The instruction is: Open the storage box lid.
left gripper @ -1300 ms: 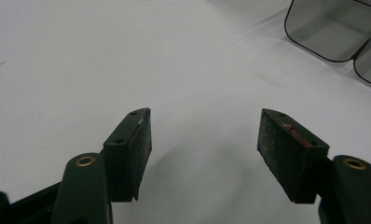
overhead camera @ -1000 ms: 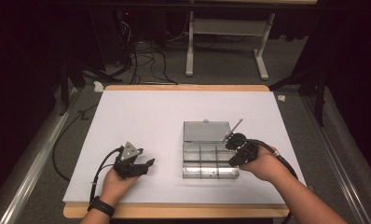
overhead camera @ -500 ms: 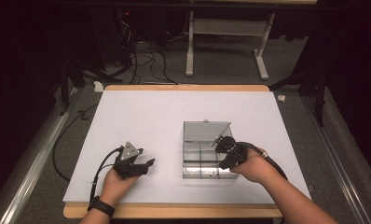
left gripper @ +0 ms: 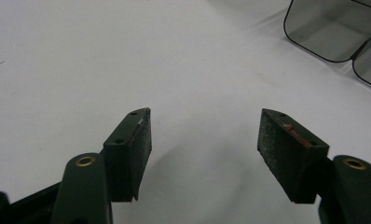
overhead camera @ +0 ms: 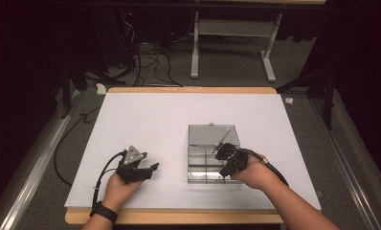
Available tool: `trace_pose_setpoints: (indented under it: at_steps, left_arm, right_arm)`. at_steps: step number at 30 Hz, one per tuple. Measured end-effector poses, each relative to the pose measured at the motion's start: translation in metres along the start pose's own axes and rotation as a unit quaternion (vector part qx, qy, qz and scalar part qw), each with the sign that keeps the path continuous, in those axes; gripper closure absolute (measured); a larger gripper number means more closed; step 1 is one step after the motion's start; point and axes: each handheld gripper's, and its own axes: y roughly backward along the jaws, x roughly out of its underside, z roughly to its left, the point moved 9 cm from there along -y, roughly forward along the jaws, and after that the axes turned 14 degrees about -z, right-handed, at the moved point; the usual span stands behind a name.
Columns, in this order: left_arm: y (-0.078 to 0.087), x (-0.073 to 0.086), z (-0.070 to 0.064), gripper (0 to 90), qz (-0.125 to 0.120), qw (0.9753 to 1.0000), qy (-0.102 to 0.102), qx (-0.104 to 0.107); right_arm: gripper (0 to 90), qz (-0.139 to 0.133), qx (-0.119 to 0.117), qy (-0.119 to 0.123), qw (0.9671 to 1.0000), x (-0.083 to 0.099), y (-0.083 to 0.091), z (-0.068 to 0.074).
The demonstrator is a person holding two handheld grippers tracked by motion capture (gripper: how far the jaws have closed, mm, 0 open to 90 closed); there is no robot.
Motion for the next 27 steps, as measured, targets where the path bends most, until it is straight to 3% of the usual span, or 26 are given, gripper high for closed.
trace_pose_setpoints:
  at_steps: [27]
  left_arm:
    - [-0.0001,0.0002,0.0001,35.8,0.001,1.0,-0.001,0.0]
  right_arm:
    - [85.5,-0.005,-0.006,0.0,1.0,-0.0003,-0.0026,0.0003]
